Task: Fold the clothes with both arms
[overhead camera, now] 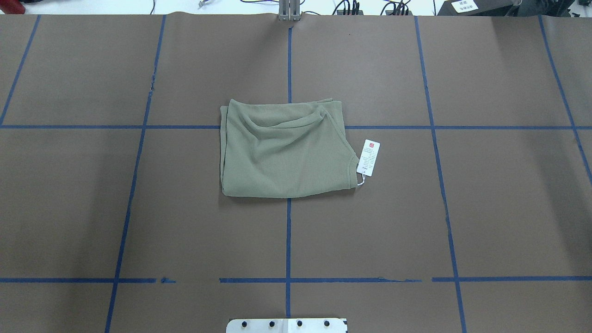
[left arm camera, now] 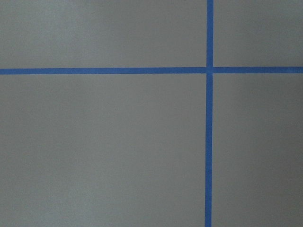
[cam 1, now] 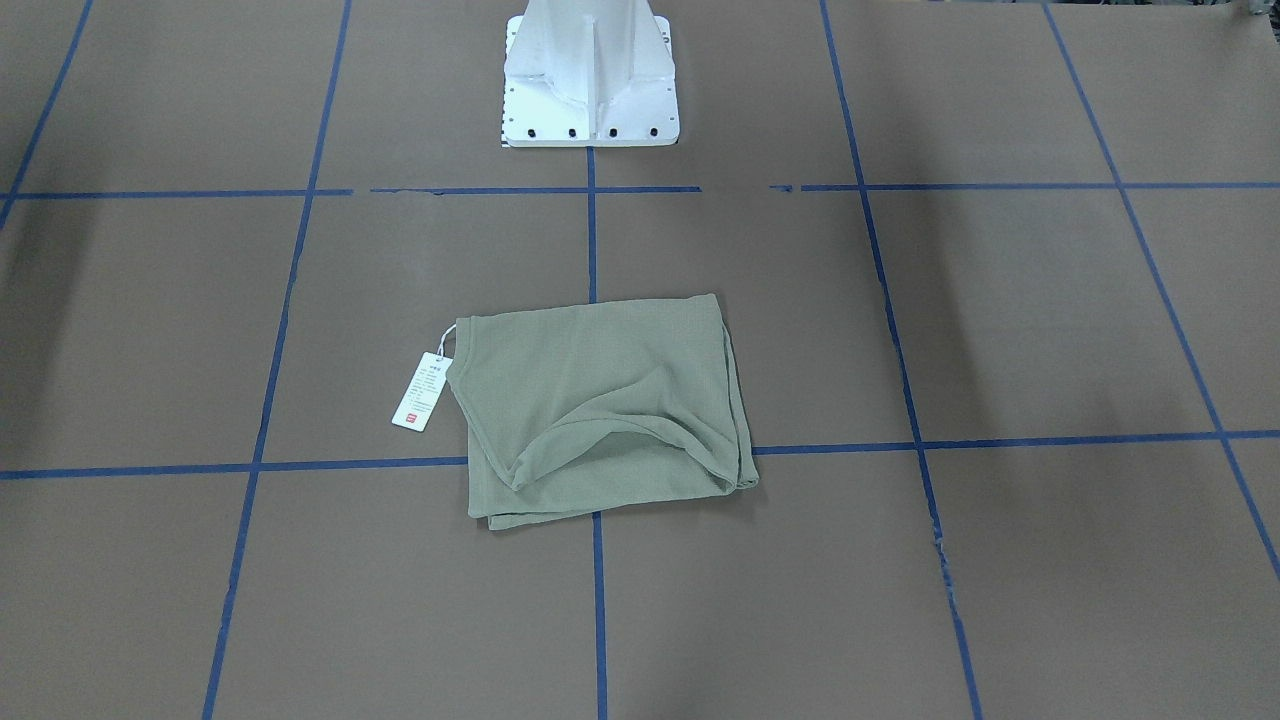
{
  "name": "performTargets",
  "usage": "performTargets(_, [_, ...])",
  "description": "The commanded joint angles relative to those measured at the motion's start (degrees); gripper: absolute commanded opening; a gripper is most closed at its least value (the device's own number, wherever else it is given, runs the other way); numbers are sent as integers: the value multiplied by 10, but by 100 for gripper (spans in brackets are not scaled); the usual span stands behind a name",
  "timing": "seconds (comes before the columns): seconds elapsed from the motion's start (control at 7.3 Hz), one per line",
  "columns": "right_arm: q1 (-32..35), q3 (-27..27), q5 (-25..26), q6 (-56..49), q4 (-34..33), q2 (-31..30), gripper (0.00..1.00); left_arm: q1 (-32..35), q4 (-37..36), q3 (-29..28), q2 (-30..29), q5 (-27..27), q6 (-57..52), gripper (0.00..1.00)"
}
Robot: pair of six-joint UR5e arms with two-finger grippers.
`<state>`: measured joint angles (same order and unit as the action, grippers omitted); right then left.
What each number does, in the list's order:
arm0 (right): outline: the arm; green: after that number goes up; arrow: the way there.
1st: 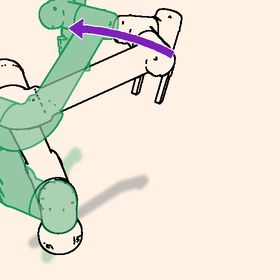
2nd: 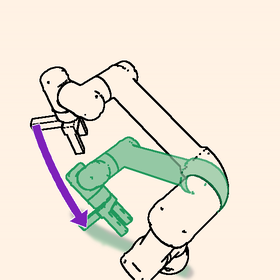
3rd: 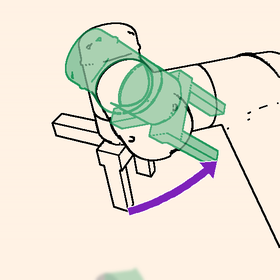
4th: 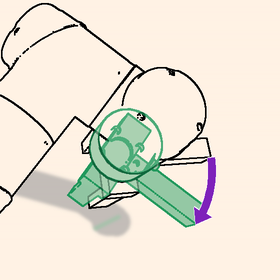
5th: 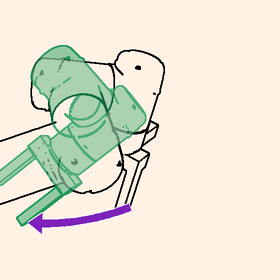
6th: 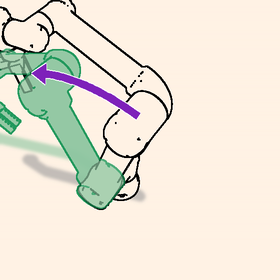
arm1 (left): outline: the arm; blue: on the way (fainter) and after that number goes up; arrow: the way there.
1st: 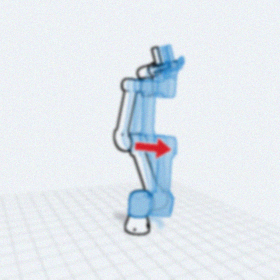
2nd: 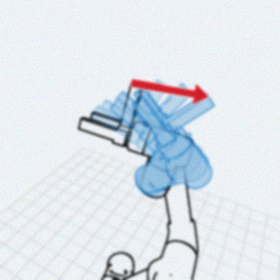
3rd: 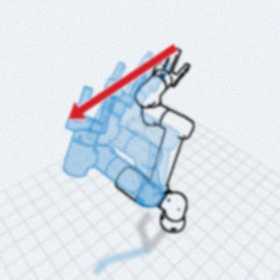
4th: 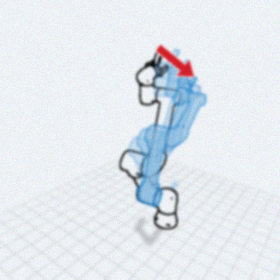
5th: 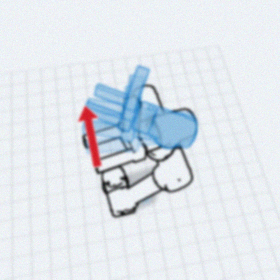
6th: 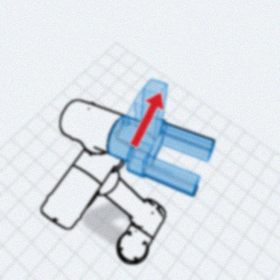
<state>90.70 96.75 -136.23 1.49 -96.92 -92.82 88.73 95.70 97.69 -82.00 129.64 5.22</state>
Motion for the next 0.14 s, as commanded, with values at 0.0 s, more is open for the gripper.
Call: performTargets(0.0, [0,-1,0,0,0,0,100,0,-1,0,1,1,0,100])
